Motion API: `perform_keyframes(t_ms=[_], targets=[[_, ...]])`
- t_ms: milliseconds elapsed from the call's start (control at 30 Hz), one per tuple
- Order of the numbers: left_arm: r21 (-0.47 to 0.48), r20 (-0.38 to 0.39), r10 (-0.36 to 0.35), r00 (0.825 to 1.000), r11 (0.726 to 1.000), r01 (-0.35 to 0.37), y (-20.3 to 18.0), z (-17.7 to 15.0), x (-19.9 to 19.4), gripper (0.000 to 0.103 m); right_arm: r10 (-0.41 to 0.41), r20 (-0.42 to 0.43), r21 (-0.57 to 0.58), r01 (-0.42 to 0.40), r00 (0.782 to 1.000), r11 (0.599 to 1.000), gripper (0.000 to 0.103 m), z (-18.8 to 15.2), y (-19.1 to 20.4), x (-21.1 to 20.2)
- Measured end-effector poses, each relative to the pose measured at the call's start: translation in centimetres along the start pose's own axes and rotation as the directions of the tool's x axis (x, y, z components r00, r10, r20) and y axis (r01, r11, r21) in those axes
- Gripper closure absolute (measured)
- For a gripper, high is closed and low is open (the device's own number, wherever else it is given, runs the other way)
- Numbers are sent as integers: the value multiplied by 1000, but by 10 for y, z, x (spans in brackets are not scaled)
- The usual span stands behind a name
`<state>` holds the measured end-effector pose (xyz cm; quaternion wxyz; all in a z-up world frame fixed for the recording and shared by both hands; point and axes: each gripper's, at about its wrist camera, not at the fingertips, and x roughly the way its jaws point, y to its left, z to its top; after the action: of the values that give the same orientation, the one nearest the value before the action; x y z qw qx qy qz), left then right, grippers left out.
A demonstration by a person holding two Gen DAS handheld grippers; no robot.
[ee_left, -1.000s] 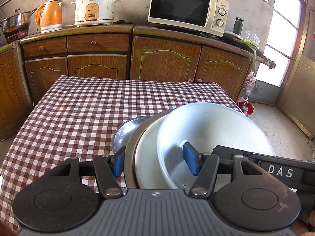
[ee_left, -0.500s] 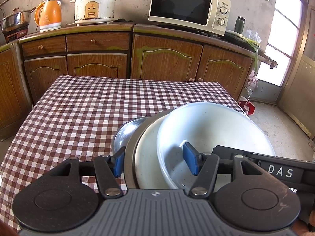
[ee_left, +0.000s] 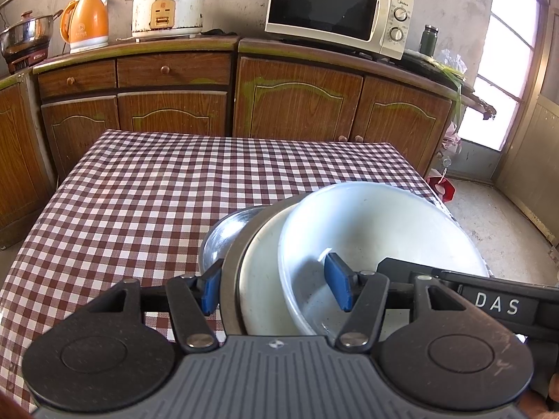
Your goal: Organize plates and bowls
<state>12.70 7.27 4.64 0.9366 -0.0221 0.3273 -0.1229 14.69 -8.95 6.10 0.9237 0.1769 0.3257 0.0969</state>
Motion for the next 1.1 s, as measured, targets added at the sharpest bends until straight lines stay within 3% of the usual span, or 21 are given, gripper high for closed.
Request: perform_keyframes(t_ms=[1100], targets=[[0, -31, -3, 1000, 1000, 3, 6, 5, 23, 42, -7, -31, 9, 7, 999, 1000, 49, 7, -7, 24]])
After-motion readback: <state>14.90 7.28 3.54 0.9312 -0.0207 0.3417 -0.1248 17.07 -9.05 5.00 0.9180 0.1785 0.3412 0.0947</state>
